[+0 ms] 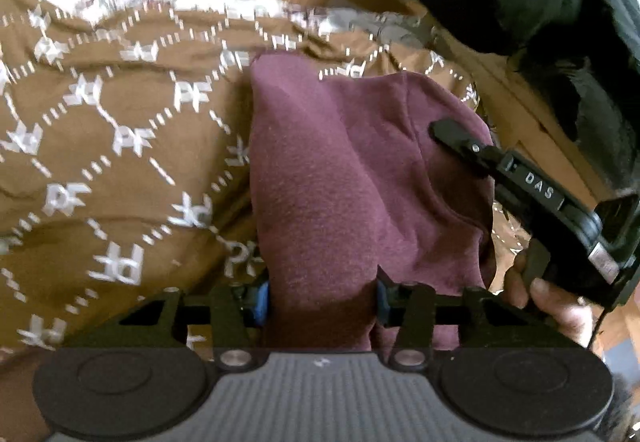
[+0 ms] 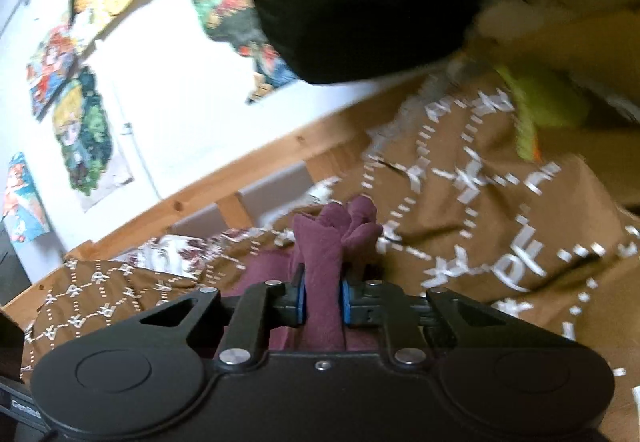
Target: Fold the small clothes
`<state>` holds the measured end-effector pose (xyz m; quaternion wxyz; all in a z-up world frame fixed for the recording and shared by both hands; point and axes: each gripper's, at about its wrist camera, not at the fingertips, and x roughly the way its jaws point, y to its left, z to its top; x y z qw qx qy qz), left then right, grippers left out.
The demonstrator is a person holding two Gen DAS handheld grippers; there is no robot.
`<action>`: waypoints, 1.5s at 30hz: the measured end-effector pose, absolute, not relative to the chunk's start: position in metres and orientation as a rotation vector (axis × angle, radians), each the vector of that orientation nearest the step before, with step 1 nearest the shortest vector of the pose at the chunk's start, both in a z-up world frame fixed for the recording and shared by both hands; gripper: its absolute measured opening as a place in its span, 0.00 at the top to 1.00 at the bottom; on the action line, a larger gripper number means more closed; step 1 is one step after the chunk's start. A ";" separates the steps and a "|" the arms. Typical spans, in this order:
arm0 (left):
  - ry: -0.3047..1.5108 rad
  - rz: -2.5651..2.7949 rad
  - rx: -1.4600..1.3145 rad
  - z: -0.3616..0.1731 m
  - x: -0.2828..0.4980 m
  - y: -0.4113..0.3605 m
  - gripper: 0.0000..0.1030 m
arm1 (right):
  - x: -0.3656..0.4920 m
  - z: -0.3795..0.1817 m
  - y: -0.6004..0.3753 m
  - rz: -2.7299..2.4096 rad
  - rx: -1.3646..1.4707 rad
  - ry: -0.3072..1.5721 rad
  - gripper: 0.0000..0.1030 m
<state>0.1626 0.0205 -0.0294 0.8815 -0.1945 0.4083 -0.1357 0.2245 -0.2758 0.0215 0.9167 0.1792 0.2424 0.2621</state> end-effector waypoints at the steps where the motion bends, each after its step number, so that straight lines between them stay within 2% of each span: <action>1: 0.829 -0.274 -0.385 -0.025 0.158 0.026 0.51 | 0.223 0.026 -0.269 0.550 0.362 0.493 0.85; 9: 0.718 -0.113 -0.360 -0.002 0.136 0.090 0.50 | 0.236 0.055 -0.188 0.695 0.327 0.450 0.88; 15: 0.713 0.034 -0.392 -0.013 0.132 0.140 0.50 | 0.261 0.048 -0.115 0.791 0.329 0.510 0.89; 16: 0.729 0.040 -0.424 -0.019 0.132 0.147 0.50 | 0.263 0.045 -0.106 0.799 0.314 0.514 0.92; 19: 0.740 0.042 -0.500 -0.029 0.131 0.159 0.47 | 0.267 0.037 -0.084 0.802 0.265 0.535 0.92; 26: 0.750 0.058 -0.422 -0.029 0.137 0.146 0.38 | 0.267 0.018 -0.094 0.684 0.215 0.601 0.92; 28: 0.755 0.066 -0.414 -0.030 0.139 0.143 0.36 | 0.266 0.017 -0.105 0.658 0.242 0.608 0.83; 30: 0.756 0.069 -0.414 -0.032 0.137 0.140 0.35 | 0.264 0.016 -0.117 0.650 0.275 0.617 0.78; 32: 0.758 0.072 -0.411 -0.032 0.138 0.139 0.33 | 0.263 0.015 -0.122 0.668 0.292 0.635 0.65; 34: 0.759 0.076 -0.405 -0.031 0.137 0.138 0.31 | 0.264 0.011 -0.119 0.693 0.284 0.675 0.48; 38: 0.763 0.078 -0.398 -0.033 0.137 0.137 0.27 | 0.265 0.000 -0.106 0.704 0.244 0.717 0.46; 39: 0.764 0.078 -0.399 -0.033 0.137 0.137 0.27 | 0.265 -0.003 -0.103 0.707 0.239 0.719 0.49; 41: 0.767 0.075 -0.402 -0.032 0.137 0.137 0.26 | 0.265 -0.003 -0.097 0.701 0.194 0.708 0.86; 42: 0.767 0.071 -0.400 -0.031 0.137 0.136 0.25 | 0.263 0.000 -0.096 0.696 0.176 0.689 0.96; 45: 0.763 0.055 -0.390 -0.031 0.138 0.133 0.22 | 0.257 0.011 -0.103 0.674 0.161 0.615 0.96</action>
